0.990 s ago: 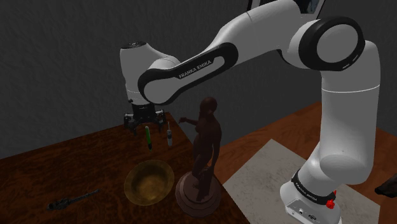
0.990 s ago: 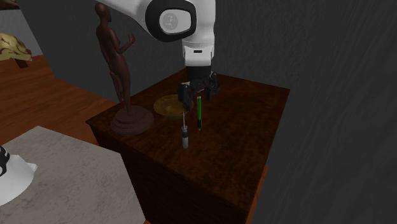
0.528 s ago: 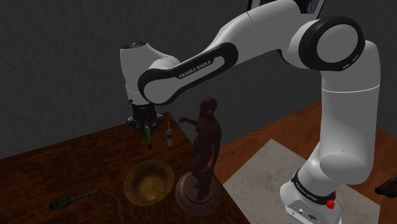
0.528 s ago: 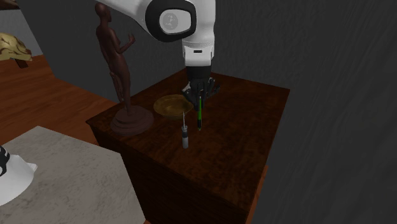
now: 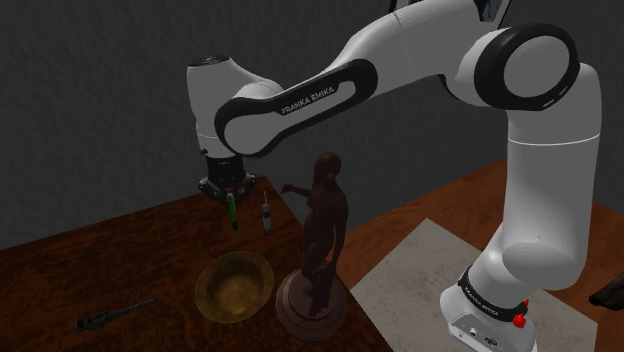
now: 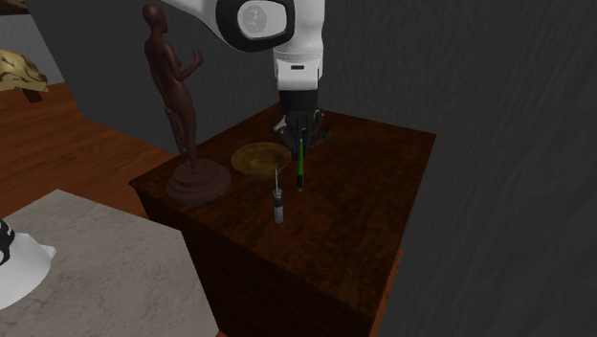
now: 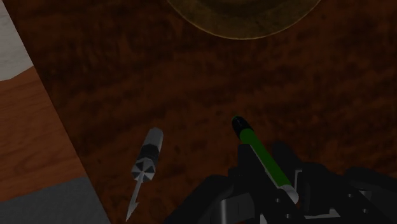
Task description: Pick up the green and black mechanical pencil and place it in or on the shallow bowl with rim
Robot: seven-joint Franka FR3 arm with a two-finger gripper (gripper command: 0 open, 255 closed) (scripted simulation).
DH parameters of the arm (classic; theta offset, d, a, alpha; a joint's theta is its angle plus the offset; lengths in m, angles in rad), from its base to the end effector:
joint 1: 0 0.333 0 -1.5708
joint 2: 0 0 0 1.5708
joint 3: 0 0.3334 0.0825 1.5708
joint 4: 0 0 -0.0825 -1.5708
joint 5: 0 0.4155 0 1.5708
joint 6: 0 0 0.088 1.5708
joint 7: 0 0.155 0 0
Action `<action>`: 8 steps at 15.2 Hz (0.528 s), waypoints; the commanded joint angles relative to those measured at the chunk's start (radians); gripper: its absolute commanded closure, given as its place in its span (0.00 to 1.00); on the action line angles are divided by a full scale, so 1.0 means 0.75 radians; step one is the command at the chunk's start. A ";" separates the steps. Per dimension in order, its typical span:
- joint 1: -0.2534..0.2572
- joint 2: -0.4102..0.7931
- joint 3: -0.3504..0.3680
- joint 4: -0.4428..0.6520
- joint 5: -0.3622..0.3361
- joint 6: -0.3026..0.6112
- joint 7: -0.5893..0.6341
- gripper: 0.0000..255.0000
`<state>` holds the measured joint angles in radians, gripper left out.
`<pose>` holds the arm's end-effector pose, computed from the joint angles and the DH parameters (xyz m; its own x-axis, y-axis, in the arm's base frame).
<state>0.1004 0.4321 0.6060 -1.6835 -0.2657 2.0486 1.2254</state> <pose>0.5635 0.4035 0.3406 0.9035 -0.4286 0.0028 -0.4285 -0.9034 -0.0177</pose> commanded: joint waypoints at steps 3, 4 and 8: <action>-0.002 -0.024 0.010 0.040 0.018 -0.060 -0.010 1.00; -0.003 -0.030 0.012 0.050 0.022 -0.075 -0.012 1.00; -0.004 -0.050 0.020 0.097 0.038 -0.137 -0.022 1.00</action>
<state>0.0975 0.4002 0.6190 -1.6183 -0.2410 1.9577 1.2094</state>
